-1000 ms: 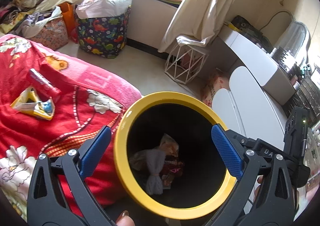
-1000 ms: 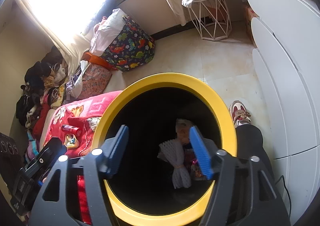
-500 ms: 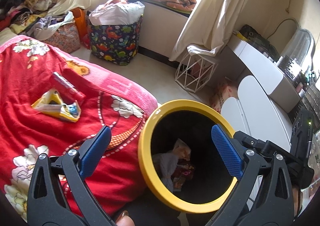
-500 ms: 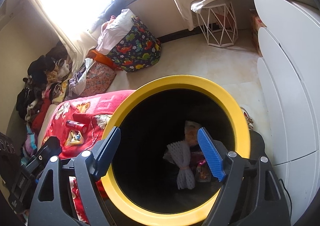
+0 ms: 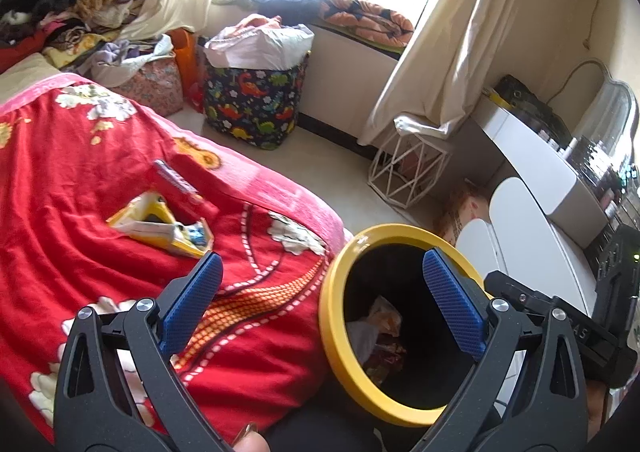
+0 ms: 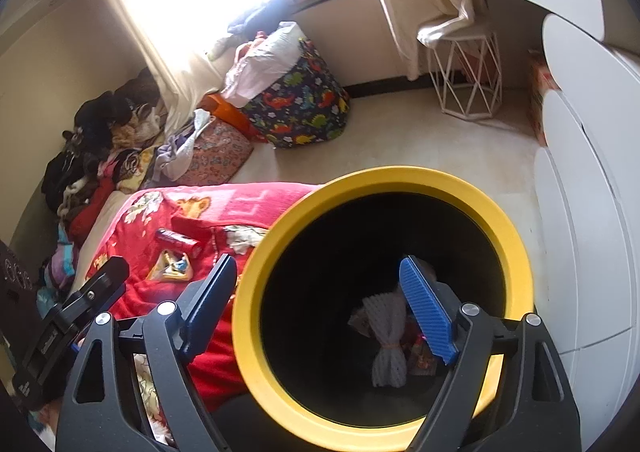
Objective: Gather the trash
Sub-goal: 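Move both open tools back over the bed toward the red tube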
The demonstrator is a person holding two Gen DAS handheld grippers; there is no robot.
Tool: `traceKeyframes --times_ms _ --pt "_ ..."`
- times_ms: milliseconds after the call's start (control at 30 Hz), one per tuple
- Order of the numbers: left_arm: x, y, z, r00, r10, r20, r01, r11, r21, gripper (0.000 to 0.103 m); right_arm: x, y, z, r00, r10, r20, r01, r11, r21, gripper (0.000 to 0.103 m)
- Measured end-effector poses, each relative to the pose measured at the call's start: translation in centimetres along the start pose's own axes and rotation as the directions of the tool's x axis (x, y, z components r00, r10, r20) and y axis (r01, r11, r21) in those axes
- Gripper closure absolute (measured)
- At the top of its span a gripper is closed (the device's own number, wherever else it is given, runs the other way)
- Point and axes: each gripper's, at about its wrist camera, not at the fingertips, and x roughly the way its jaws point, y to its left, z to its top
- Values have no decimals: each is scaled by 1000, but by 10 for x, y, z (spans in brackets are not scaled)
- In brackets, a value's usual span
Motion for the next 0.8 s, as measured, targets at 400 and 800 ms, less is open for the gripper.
traceKeyframes --times_ms 400,800 --pt "-20 34 7 997 57 61 -54 997 -60 11 -5 47 -2 997 42 70 -34 992 -118 19" --pt "-34 69 9 990 112 90 -101 987 -124 11 -1 87 -4 993 82 82 -62 973 -221 16"
